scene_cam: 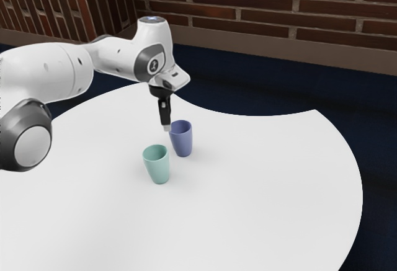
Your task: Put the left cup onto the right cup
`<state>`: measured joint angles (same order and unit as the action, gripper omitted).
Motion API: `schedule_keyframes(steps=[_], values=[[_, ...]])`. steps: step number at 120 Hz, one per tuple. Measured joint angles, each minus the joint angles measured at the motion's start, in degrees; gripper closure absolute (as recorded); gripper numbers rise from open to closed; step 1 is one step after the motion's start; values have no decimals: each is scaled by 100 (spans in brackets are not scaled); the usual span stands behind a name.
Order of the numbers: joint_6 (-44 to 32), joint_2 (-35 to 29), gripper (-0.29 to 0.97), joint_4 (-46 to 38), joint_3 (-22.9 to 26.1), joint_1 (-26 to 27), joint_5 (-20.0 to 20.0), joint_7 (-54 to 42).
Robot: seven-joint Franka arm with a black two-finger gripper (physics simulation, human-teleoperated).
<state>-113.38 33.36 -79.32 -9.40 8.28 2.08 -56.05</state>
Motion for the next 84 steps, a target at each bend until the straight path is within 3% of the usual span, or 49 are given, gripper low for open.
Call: schedule_keyframes(steps=[84], values=[[-78,385,0,415,17,-142,-48,-131]])
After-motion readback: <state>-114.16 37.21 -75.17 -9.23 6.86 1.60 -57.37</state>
